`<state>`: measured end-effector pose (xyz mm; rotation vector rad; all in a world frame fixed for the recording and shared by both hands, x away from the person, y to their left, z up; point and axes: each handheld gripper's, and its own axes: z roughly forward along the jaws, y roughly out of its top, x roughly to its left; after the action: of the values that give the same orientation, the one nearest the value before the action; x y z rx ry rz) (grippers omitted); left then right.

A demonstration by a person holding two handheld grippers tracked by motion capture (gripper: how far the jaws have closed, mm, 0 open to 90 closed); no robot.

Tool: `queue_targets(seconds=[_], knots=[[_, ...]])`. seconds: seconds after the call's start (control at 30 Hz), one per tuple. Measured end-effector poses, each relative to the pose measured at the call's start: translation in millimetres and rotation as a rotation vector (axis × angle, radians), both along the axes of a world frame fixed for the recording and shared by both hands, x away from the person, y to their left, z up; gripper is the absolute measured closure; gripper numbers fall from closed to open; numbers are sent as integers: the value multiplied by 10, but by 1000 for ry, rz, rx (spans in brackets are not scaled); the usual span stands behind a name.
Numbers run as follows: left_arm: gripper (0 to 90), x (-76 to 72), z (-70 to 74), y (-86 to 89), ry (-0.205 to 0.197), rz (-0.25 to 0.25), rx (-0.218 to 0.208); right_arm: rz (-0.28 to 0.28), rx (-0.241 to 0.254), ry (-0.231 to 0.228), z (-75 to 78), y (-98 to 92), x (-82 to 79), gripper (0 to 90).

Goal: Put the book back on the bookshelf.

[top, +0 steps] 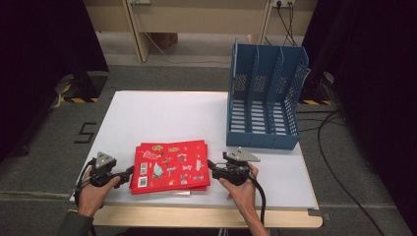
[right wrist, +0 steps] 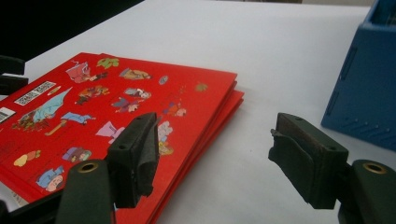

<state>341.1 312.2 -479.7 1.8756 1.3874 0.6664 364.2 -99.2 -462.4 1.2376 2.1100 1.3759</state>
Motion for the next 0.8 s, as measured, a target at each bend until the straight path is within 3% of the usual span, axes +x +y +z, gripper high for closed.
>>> queue_targets(seconds=[0.1,0.8], knots=[[298,-19,16,-39,-12,-4,33,11,20,24,-44,-11,-2,322],[241,-81,7,-309,-10,-86,24,37,2,119,-172,34,-5,292]])
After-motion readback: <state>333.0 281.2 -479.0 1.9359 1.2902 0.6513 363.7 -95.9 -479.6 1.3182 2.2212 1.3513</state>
